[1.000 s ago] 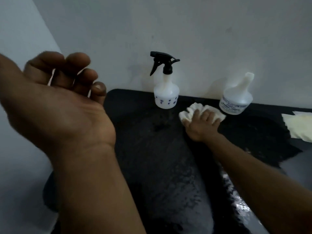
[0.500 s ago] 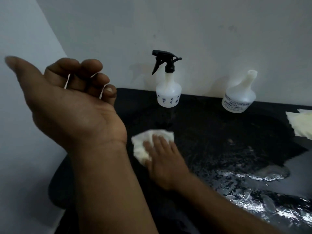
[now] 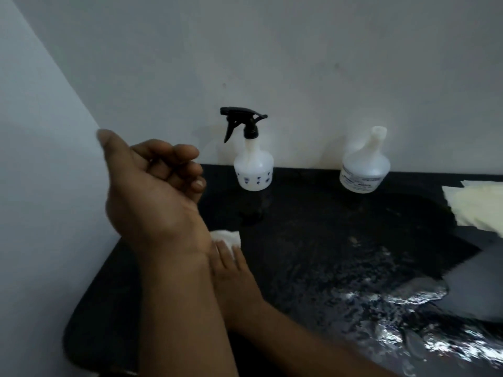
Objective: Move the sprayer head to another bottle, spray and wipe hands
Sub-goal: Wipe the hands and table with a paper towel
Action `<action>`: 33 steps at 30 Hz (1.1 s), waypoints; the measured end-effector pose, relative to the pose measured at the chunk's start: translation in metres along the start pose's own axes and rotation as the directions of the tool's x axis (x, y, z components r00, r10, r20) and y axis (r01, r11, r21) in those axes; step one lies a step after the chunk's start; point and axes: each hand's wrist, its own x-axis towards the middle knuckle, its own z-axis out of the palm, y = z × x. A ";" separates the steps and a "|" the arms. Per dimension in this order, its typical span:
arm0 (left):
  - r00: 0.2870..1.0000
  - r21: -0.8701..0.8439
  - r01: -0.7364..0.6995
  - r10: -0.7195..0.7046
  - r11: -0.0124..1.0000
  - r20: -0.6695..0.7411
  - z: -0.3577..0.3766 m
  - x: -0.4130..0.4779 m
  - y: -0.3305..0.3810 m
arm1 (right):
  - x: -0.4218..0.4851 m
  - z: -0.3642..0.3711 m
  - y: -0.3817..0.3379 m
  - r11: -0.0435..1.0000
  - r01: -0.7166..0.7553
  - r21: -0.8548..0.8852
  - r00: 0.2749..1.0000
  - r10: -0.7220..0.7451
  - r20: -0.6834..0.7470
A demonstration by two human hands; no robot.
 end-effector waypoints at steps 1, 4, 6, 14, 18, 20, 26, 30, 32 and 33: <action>0.999 0.027 -0.014 0.015 1.000 -0.031 0.008 -0.005 -0.005 | -0.018 -0.001 0.006 1.000 0.009 0.020 1.000 -0.009 0.021; 0.998 0.174 0.011 -0.021 0.985 0.057 0.038 -0.031 -0.024 | -0.070 0.006 0.038 0.997 -0.013 -0.076 0.999 0.011 -0.032; 0.987 0.292 0.025 -0.070 0.956 0.146 0.048 -0.037 -0.038 | -0.102 0.000 0.070 0.986 -0.109 -0.129 0.991 0.098 -0.085; 0.897 0.538 -0.062 -0.189 0.841 0.399 0.068 -0.058 -0.076 | -0.169 -0.063 0.208 0.711 -0.300 0.637 0.628 0.649 -0.429; 0.834 0.602 0.039 -0.358 0.798 0.419 0.078 -0.069 -0.103 | -0.161 -0.082 0.217 -0.010 0.070 0.997 0.587 0.809 -0.033; 0.783 0.645 0.051 -0.431 0.763 0.448 0.078 -0.077 -0.115 | -0.159 -0.085 0.214 -0.215 0.133 0.967 0.691 0.720 0.065; 0.691 0.700 0.001 -0.507 0.714 0.516 0.058 -0.092 -0.129 | -0.152 -0.105 0.202 -0.567 0.080 0.820 0.842 0.478 0.249; 0.717 0.723 0.049 -0.528 0.690 0.455 0.059 -0.088 -0.143 | -0.145 -0.110 0.199 -0.657 0.105 0.746 0.897 0.386 0.214; 0.743 0.721 0.066 -0.517 0.689 0.426 0.062 -0.086 -0.150 | -0.144 -0.112 0.199 -0.610 0.144 0.779 0.897 0.413 0.158; 0.752 0.712 0.080 -0.511 0.697 0.416 0.065 -0.086 -0.153 | -0.144 -0.111 0.201 -0.577 0.153 0.802 0.896 0.424 0.134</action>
